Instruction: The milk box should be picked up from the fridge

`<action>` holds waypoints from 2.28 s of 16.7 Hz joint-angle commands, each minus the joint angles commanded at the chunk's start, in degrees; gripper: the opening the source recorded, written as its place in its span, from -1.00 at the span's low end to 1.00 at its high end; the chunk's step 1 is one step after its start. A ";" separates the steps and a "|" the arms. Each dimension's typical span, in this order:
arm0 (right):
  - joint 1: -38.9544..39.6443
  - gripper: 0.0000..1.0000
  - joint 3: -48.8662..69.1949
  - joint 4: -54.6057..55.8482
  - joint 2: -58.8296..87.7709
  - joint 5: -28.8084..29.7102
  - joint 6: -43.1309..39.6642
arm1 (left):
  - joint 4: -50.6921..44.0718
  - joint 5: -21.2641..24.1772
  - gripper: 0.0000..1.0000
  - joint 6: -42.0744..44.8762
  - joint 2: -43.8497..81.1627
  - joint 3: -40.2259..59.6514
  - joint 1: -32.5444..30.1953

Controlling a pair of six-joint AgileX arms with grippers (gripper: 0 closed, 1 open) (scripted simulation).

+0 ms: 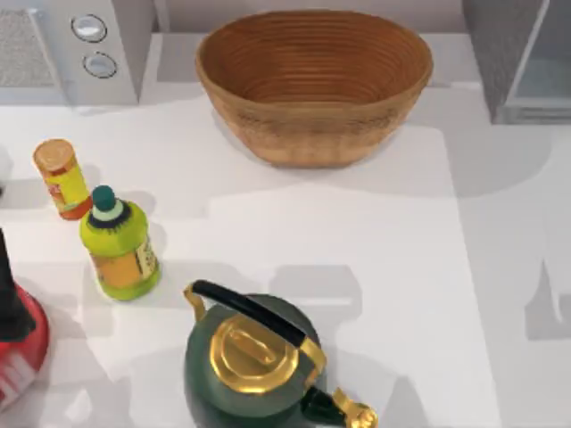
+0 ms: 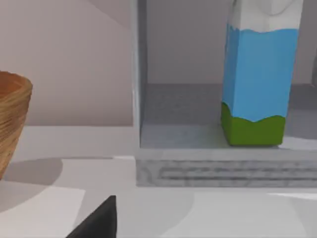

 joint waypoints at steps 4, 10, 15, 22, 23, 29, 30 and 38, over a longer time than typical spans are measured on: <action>-0.66 1.00 0.23 1.65 1.77 -0.64 0.02 | 0.00 0.00 1.00 0.00 0.00 0.00 0.00; -7.02 1.00 2.43 20.19 21.42 -6.77 0.24 | 0.00 0.00 1.00 0.00 0.00 0.00 0.00; -14.83 1.00 5.12 45.20 50.04 -14.29 0.50 | 0.00 0.00 1.00 0.00 0.00 0.00 0.00; -25.05 1.00 8.65 76.00 84.31 -24.13 0.84 | 0.00 0.00 1.00 0.00 0.00 0.00 0.00; -26.20 1.00 9.05 79.51 88.38 -25.24 0.88 | 0.00 0.00 1.00 0.00 0.00 0.00 0.00; -30.43 1.00 10.51 92.31 102.32 -29.32 1.03 | 0.00 0.00 1.00 0.00 0.00 0.00 0.00; -30.57 1.00 10.56 92.72 102.75 -29.45 1.03 | 0.00 0.00 1.00 0.00 0.00 0.00 0.00; -28.92 1.00 14.04 90.74 104.75 -27.86 0.99 | 0.00 0.00 1.00 0.00 0.00 0.00 0.00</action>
